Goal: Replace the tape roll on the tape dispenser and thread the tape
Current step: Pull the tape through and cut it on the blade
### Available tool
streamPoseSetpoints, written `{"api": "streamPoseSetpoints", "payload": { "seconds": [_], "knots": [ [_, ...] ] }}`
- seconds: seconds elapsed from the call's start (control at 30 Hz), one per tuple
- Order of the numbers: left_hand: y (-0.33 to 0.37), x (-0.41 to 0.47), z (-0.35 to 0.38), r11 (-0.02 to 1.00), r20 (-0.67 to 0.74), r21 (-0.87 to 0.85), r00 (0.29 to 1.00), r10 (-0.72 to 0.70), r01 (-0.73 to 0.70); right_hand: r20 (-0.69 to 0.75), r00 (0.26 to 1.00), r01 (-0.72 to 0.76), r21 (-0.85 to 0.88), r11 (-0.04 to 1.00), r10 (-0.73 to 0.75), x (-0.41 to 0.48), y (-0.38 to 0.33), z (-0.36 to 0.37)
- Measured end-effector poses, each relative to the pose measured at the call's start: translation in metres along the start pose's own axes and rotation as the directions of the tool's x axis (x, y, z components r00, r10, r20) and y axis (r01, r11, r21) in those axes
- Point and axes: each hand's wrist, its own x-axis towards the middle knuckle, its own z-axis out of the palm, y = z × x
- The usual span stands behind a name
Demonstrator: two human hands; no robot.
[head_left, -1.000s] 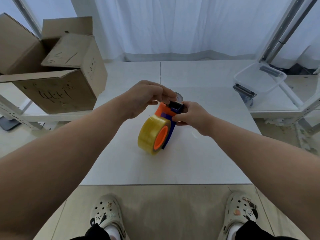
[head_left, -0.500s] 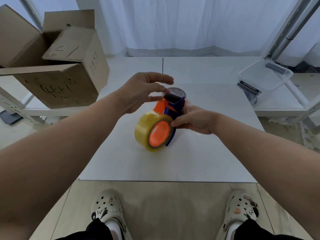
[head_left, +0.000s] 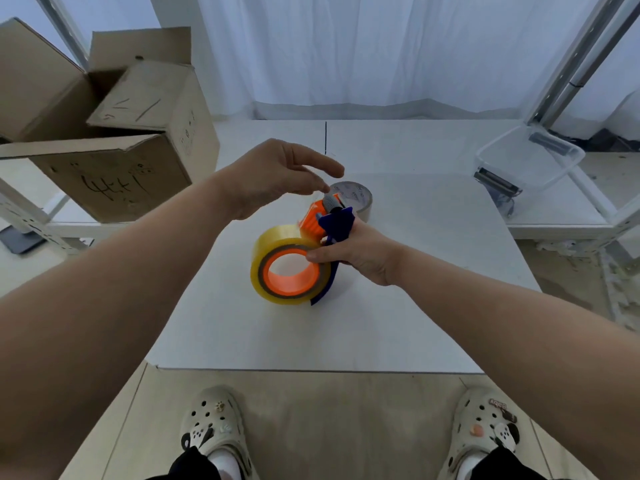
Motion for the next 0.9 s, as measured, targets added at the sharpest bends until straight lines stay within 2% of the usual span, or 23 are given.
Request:
{"api": "streamPoseSetpoints", "payload": {
  "seconds": [0.2, 0.4, 0.53, 0.63, 0.9],
  "knots": [
    [-0.006, -0.005, -0.001, 1.000, 0.015, -0.007, 1.000, -0.028, 0.028, 0.104, 0.994, -0.022, 0.016, 1.000, 0.020, -0.015, -0.018, -0.026],
    [0.002, -0.005, 0.014, 0.997, -0.025, 0.072, 0.999, 0.033, -0.031, 0.194, 0.981, -0.039, 0.086, 0.996, 0.022, -0.024, -0.023, -0.039],
    [0.006, -0.002, 0.017, 0.992, -0.138, 0.099, 0.987, 0.087, -0.074, 0.104, 0.994, 0.000, 0.205, 0.979, -0.021, -0.021, -0.018, -0.037],
    [0.007, 0.002, 0.017, 0.993, -0.173, 0.101, 0.982, 0.070, -0.053, 0.041, 0.997, 0.052, 0.268, 0.962, -0.066, -0.016, -0.019, -0.032],
    [0.004, 0.006, 0.013, 0.995, -0.226, 0.074, 0.973, -0.041, 0.059, -0.181, 0.978, 0.132, 0.183, 0.974, -0.099, -0.011, -0.016, -0.022]
  ]
}}
